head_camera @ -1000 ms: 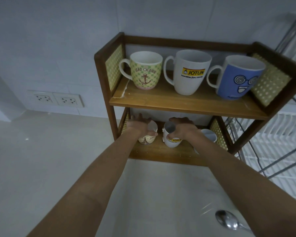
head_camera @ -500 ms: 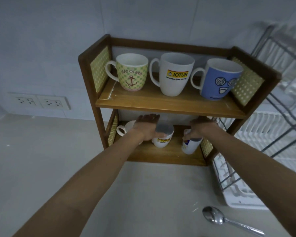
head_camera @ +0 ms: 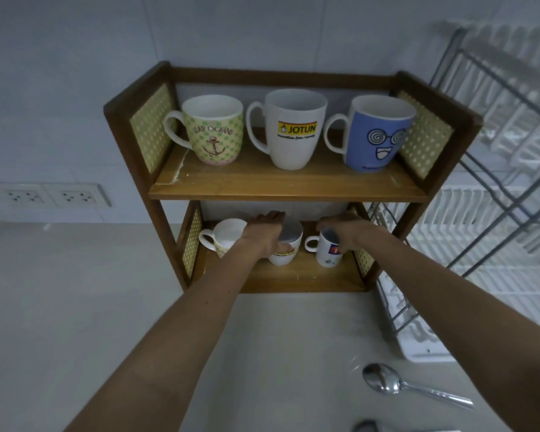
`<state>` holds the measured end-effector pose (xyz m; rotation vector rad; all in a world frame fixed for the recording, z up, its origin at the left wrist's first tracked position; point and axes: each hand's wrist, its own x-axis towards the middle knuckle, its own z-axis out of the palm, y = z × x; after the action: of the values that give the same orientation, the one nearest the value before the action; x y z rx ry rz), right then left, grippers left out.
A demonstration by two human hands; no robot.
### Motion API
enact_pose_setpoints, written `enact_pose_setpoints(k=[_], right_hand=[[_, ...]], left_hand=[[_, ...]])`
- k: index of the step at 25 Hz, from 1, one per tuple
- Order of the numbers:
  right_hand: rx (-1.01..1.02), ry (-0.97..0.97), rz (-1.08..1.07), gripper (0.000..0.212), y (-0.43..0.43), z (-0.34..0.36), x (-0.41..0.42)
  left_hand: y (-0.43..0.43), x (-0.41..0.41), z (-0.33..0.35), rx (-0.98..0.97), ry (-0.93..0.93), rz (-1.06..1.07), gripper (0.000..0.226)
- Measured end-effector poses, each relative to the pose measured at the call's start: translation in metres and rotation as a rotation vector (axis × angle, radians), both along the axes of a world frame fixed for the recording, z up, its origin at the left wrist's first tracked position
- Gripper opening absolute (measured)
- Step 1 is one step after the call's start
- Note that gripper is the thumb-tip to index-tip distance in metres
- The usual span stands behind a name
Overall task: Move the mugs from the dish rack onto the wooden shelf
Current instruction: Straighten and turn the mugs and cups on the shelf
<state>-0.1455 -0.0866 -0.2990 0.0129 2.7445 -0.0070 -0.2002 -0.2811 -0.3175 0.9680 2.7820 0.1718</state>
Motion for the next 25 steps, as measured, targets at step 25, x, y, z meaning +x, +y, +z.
enact_pose_setpoints(k=[25], right_hand=[[-0.027, 0.236, 0.011, 0.089, -0.076, -0.012, -0.016]], left_hand=[[-0.082, -0.030, -0.020, -0.146, -0.030, 0.193, 0.088]])
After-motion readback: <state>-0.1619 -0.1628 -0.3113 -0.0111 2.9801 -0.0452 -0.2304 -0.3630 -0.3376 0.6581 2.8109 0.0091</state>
